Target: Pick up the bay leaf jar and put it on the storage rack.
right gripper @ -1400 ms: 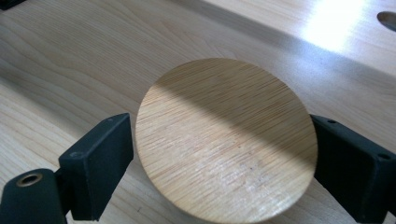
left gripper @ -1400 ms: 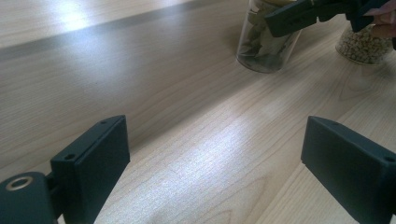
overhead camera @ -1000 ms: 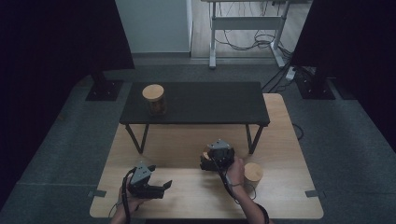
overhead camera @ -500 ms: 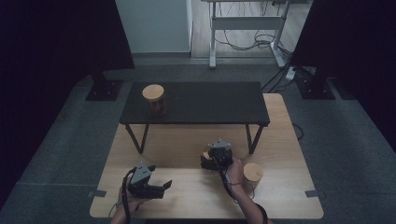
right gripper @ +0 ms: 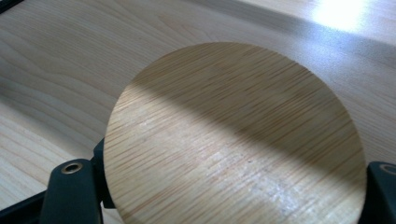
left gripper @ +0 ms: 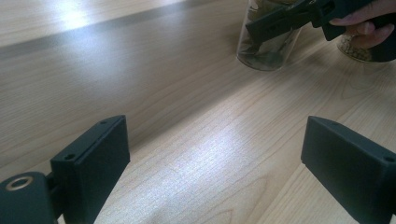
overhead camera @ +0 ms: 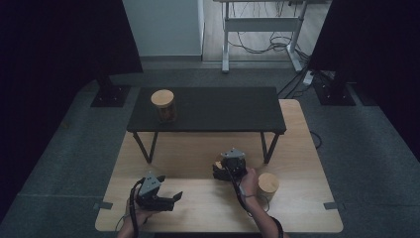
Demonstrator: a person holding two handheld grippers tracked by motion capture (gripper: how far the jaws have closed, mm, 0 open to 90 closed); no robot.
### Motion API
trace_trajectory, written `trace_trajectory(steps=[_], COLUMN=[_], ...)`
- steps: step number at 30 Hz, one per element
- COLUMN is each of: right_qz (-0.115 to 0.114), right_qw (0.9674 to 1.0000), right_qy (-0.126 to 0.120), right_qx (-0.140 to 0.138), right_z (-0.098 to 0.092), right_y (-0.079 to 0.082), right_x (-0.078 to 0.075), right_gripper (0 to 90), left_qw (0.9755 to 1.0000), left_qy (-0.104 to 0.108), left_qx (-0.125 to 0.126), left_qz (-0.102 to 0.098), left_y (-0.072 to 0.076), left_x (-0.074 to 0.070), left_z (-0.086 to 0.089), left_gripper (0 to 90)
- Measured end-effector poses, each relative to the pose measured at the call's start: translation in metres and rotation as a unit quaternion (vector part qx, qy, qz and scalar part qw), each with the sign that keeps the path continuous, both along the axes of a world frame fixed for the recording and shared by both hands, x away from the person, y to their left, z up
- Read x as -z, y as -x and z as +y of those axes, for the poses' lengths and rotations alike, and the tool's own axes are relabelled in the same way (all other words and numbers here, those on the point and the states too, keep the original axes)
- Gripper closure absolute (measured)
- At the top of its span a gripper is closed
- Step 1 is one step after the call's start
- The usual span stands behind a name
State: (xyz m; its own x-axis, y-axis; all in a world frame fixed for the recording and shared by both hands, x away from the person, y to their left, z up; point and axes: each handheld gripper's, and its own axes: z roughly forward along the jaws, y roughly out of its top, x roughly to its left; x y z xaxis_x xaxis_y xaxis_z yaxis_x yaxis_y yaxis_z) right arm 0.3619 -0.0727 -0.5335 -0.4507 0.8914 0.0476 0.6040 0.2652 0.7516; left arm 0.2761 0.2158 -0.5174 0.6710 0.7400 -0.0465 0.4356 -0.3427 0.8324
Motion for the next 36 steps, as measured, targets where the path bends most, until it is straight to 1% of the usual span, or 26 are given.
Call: trace_trajectory(steps=[6, 9, 16, 23, 28, 36], right_qz=[-0.003, -0.007, -0.006, -0.012, -0.022, -0.032], right_qw=[1.0000, 1.0000, 1.0000, 0.9999, 0.9997, 0.9994], right_qy=[-0.001, 0.002, 0.005, 0.009, 0.009, 0.010], right_qx=[0.003, 0.004, 0.004, 0.007, 0.007, -0.012], right_z=[0.000, 0.001, 0.002, 0.002, 0.002, 0.005], right_y=[0.000, 0.001, 0.001, 0.002, 0.004, 0.010], right_x=[0.000, 0.001, 0.000, -0.001, -0.006, -0.015], right_gripper=[24.9, 25.0, 25.0, 25.0, 25.0, 25.0], left_qw=[1.0000, 1.0000, 1.0000, 1.0000, 1.0000, 1.0000], left_qy=[-0.001, -0.001, -0.002, -0.002, -0.003, -0.003], left_qx=[0.001, 0.001, 0.002, 0.002, 0.002, 0.003], left_qz=[0.000, 0.000, 0.001, 0.001, 0.002, 0.002], left_y=[0.000, 0.000, 0.000, 0.000, -0.001, -0.001], left_x=[0.000, 0.000, 0.000, 0.001, 0.001, 0.001], left_z=[0.000, 0.000, 0.000, 0.000, -0.001, -0.001], left_gripper=[7.6, 7.6, 7.6, 7.6, 7.6, 7.6])
